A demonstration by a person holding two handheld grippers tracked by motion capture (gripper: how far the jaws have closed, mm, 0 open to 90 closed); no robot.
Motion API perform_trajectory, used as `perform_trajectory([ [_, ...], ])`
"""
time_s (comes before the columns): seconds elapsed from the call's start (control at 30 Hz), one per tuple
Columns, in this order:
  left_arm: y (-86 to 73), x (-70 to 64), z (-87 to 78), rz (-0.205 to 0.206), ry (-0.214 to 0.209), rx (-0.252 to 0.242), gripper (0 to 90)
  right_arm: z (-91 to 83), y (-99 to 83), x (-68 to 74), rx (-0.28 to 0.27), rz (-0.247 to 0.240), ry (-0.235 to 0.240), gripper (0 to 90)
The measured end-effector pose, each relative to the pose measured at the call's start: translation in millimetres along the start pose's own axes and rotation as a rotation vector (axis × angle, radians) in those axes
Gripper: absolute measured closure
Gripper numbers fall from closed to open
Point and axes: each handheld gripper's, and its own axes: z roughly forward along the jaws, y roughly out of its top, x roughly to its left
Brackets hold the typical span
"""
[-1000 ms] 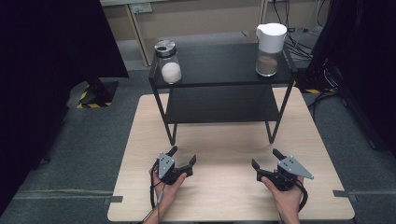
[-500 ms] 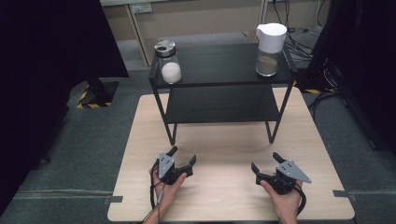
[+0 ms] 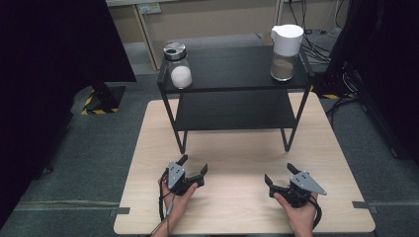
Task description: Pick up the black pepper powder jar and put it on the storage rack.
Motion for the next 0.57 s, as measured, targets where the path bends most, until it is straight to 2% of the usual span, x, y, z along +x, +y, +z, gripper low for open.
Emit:
perform_trajectory([
  [0.13,-0.4,0.8,0.2,-0.010,-0.002,-0.003,11.7,-0.2,-0.2,0.2,-0.001,-0.001,0.001,5.1],
  [0.57,0.1,0.6,0.0,-0.002,-0.002,0.000,11.7,-1.2,-1.1,-0.5,-0.005,0.011,0.001,3.5],
])
